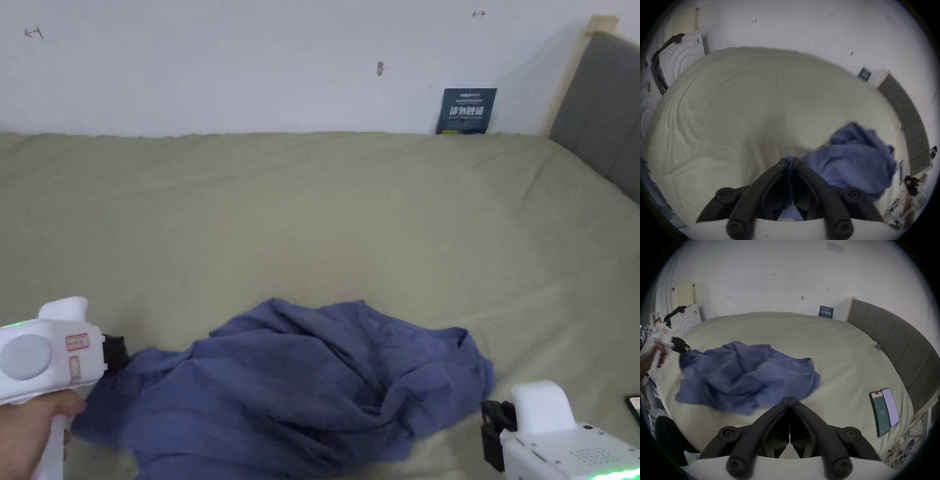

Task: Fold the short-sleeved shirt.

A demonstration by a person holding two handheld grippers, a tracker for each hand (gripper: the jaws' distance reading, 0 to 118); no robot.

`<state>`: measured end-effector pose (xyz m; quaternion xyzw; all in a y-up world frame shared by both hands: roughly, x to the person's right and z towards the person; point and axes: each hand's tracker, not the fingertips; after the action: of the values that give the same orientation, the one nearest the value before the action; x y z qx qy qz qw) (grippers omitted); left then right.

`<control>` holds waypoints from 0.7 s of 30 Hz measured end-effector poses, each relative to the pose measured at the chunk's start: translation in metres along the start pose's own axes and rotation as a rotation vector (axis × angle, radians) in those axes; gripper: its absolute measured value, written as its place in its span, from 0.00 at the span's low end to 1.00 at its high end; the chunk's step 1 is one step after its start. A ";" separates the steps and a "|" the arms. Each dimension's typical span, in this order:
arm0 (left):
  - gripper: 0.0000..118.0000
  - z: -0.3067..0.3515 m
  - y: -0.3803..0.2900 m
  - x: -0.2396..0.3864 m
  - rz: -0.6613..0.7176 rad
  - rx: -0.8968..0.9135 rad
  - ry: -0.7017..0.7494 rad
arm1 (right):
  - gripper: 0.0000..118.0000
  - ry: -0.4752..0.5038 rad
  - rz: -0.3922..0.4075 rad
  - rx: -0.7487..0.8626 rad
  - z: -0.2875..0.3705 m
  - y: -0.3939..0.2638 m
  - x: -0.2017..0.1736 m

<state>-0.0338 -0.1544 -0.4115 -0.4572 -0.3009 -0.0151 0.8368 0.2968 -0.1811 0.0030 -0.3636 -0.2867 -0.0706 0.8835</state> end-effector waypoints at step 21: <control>0.01 -0.004 0.011 0.020 -0.101 0.001 0.005 | 0.09 0.017 -0.207 -0.237 -0.151 0.053 0.072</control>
<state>-0.0125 -0.1463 -0.4111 -0.4411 -0.3214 -0.0585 0.8359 0.4425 -0.2398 -0.0743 -0.4331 -0.3047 -0.1978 0.8249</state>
